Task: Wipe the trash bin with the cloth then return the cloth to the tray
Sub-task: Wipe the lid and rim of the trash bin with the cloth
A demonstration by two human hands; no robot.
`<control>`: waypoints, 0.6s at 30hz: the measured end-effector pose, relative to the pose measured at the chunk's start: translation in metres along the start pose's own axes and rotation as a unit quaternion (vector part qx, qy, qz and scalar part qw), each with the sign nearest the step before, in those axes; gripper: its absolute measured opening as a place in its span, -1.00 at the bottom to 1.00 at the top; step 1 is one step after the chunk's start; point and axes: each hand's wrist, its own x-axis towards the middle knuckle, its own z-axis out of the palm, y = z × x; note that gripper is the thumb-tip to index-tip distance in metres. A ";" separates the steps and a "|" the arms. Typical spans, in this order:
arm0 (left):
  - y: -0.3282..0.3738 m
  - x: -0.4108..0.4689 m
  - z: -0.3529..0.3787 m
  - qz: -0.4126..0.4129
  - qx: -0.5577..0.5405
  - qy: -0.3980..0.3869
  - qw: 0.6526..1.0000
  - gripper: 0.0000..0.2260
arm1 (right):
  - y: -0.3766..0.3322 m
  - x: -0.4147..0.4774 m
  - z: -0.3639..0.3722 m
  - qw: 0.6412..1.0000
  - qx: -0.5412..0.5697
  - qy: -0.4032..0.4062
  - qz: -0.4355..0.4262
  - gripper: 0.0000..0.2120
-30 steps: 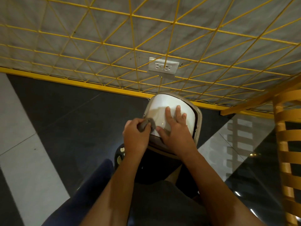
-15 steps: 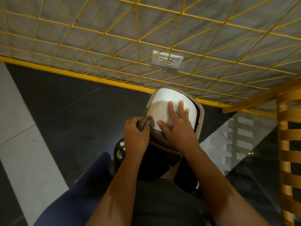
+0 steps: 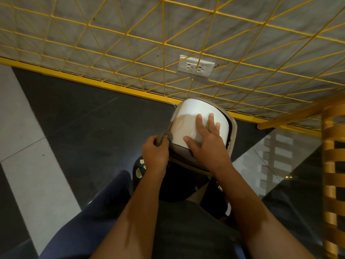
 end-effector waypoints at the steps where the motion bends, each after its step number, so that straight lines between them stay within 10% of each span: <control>1: 0.001 0.008 0.000 -0.028 -0.007 -0.005 1.000 -0.90 | 0.000 0.000 0.000 1.000 0.001 -0.001 -0.001 -0.31; 18: 0.037 0.047 0.008 0.109 0.156 -0.053 0.980 -0.85 | -0.001 -0.003 -0.004 1.000 0.025 -0.002 -0.005 -0.31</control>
